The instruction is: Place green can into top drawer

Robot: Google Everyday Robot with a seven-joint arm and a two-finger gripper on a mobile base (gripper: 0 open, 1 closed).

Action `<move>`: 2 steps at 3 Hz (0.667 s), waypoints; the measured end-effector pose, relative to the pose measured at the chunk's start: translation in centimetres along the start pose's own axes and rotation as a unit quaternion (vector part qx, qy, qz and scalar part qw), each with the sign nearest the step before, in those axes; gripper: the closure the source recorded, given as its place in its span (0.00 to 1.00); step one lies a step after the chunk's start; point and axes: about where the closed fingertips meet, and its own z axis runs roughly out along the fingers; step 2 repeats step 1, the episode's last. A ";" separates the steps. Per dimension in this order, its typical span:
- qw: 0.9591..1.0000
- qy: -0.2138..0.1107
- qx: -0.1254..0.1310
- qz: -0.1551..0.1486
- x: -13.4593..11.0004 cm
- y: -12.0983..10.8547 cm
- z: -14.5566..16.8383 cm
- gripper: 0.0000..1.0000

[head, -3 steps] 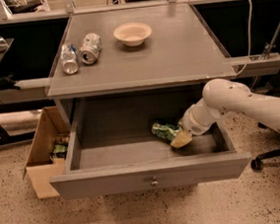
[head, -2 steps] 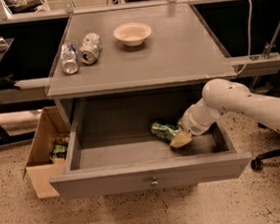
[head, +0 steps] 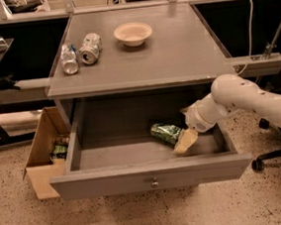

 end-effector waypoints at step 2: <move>0.998 -0.044 0.025 -0.021 -1.3 0.3 -4.1 0.00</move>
Offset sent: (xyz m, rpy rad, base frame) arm 0.0000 0.0000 0.0000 0.0000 0.0000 0.0000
